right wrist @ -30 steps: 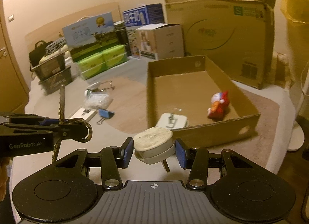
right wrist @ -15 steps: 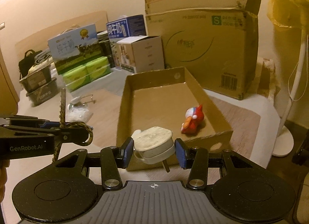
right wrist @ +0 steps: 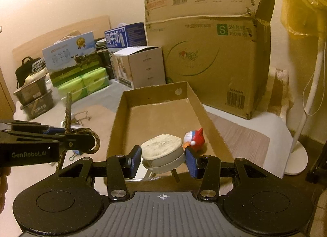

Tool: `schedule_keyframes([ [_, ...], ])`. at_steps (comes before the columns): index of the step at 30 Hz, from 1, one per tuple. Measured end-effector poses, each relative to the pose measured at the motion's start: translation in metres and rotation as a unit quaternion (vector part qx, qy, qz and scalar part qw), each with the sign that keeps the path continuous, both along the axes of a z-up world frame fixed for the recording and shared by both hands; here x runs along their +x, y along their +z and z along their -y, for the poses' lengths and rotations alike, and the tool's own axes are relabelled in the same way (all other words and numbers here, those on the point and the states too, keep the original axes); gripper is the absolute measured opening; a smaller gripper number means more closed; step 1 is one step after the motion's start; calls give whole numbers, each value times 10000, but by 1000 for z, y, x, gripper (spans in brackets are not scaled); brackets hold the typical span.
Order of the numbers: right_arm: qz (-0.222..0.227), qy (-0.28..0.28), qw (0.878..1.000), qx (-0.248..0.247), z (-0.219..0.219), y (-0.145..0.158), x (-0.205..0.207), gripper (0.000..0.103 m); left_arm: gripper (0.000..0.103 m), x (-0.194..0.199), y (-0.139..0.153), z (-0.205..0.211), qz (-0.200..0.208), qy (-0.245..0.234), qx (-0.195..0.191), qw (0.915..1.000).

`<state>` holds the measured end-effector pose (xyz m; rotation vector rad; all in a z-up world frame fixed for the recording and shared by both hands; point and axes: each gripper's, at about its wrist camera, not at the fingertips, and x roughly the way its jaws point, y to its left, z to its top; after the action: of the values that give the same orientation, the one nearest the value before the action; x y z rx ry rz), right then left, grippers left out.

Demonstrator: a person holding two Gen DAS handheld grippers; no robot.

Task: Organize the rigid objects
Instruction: 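Carry the wire spiral with the left gripper while the right carries the round plug to the box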

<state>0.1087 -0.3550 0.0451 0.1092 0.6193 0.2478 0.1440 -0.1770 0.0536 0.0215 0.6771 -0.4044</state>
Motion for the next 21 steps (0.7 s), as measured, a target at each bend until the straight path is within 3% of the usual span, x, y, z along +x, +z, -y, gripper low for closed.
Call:
schedule_keyframes([
  [21, -198, 149, 9994, -222, 16, -19, 89, 47, 24, 81, -23, 21, -186, 98, 126, 9997],
])
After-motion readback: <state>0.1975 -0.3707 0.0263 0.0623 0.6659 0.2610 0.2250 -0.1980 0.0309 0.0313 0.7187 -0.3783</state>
